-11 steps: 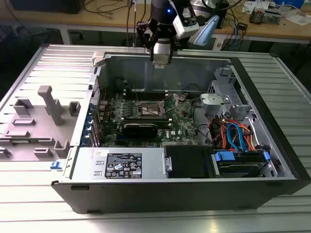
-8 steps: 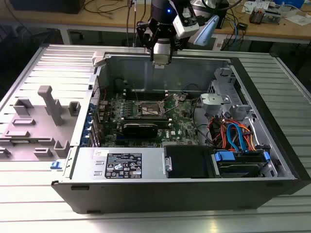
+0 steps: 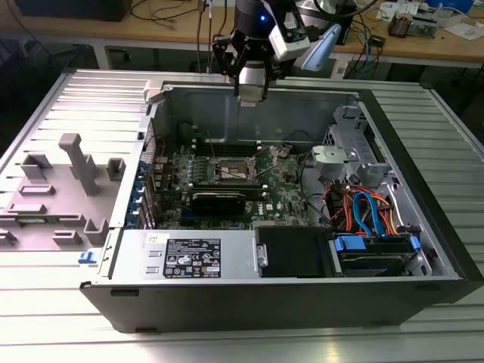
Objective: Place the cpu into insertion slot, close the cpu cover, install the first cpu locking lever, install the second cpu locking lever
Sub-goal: 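Place the cpu into insertion slot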
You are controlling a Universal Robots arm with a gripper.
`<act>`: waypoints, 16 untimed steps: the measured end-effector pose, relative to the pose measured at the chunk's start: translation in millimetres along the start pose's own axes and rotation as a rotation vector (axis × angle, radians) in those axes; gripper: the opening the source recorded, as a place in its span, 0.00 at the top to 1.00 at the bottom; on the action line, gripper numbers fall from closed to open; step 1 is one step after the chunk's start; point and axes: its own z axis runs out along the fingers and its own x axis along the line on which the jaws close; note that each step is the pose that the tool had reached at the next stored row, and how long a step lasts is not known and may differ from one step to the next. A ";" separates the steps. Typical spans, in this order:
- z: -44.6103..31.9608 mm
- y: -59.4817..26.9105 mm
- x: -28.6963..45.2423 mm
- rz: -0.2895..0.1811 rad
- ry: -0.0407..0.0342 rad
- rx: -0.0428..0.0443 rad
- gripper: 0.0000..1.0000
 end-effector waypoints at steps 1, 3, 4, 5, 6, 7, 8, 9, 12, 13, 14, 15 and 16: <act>0.3 -0.1 -0.1 0.009 -0.0007 0.0006 0.46; 1.6 -0.2 -0.1 0.048 -0.0042 0.0026 0.46; 1.8 -0.3 -0.1 0.048 -0.0043 0.0027 0.46; 1.9 -0.2 -0.1 0.048 -0.0043 0.0026 0.46; 2.0 -0.3 -0.1 0.048 -0.0044 0.0025 0.46; 2.0 -0.3 -0.1 0.048 -0.0043 0.0026 0.46; 2.0 -0.3 -0.1 0.048 -0.0044 0.0025 0.46; 2.0 -0.3 -0.1 0.048 -0.0044 0.0025 0.46; 2.2 -0.3 -0.1 0.053 -0.0048 0.0025 0.46; 2.2 -0.3 -0.1 0.055 -0.0049 0.0025 0.46; 2.3 -0.3 -0.1 0.057 -0.0051 0.0024 0.46; 2.3 -0.3 -0.1 0.058 -0.0051 0.0024 0.46; 2.3 -0.3 -0.1 0.058 -0.0052 0.0024 0.46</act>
